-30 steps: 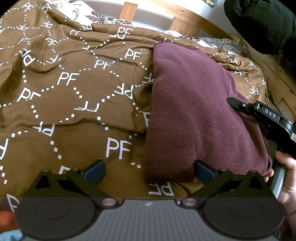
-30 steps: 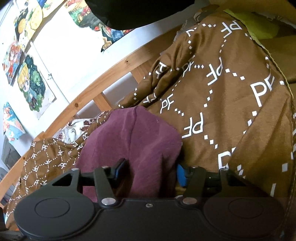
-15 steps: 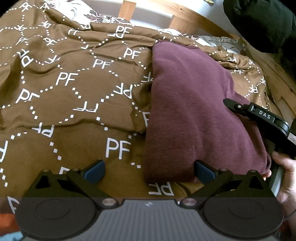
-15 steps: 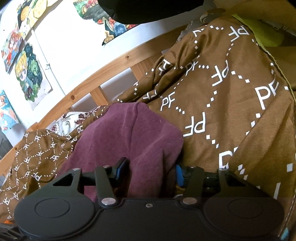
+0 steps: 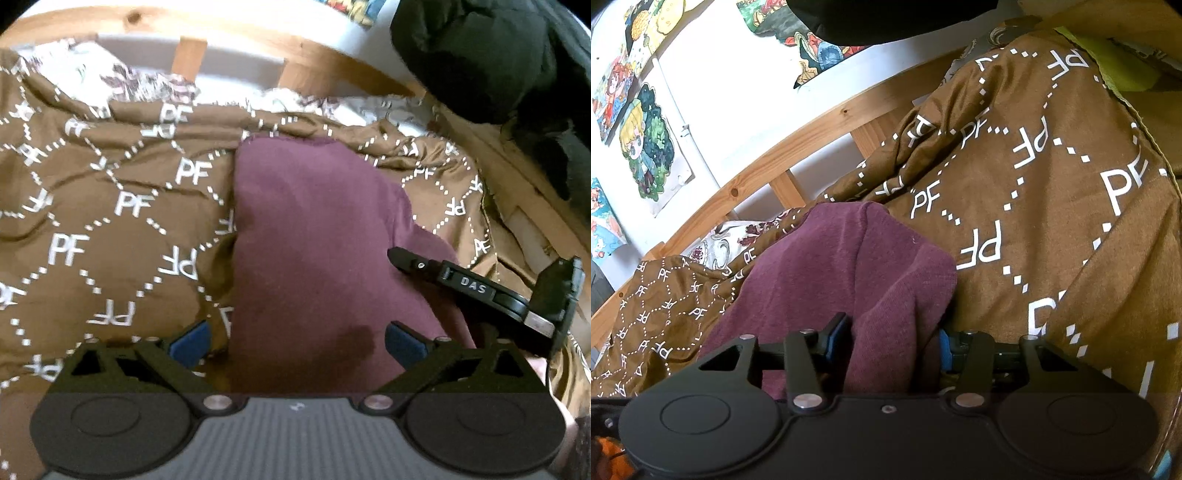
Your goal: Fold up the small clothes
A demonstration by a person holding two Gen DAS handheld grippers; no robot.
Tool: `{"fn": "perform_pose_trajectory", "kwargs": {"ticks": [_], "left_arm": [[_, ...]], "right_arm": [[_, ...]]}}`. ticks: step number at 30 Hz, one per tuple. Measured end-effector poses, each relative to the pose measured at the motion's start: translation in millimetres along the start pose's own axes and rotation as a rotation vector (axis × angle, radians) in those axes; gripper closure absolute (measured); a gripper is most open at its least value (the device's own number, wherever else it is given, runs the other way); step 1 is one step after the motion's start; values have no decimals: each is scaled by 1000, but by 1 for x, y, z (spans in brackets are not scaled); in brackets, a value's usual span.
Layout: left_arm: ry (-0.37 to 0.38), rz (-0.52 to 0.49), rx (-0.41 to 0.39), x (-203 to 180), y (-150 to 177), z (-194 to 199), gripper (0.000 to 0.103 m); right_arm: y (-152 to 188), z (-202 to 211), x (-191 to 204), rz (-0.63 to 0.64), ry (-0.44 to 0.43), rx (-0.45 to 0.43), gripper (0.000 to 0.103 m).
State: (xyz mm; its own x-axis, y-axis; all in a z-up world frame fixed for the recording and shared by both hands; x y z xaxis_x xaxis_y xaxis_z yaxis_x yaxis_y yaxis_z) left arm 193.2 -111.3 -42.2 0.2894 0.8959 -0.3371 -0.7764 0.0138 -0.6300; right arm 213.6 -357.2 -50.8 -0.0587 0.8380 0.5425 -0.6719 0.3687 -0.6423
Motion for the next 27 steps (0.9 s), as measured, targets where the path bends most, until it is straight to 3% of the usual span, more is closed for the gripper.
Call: {"fn": "perform_pose_trajectory", "kwargs": {"ticks": [4, 8, 11, 13, 15, 18, 27], "left_arm": [[38, 61, 101, 6, 6, -18, 4], [92, 128, 138, 13, 7, -26, 12], [80, 104, 137, 14, 6, -24, 25], [84, 104, 128, 16, 9, -19, 36], [85, 97, 115, 18, 9, -13, 54], [89, 63, 87, 19, 9, -1, 67], [54, -140, -93, 11, 3, 57, 72]], "right_arm": [[0, 0, 1, -4, 5, 0, 53], [0, 0, 2, 2, 7, -4, 53], [-1, 2, 3, -9, 5, -12, 61], [-1, 3, 5, -29, -6, -12, 71], [0, 5, 12, -24, -3, -19, 80], [1, 14, 27, 31, 11, -53, 85], [0, 59, 105, 284, 10, -207, 90]]}}
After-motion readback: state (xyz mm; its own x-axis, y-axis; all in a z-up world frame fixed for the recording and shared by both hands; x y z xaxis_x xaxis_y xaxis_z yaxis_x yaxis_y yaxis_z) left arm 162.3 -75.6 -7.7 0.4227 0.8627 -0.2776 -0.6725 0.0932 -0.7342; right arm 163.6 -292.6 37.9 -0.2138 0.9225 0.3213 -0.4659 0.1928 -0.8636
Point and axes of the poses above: each gripper's, at about its wrist camera, not at the fingertips, and z roughly against the way its jaws point, x to its left, y to its underside, the point moved 5 cm from there along -z, roughly the way its jaws point, and after that the axes turned 6 degrees about -z, right-handed, at the moved point
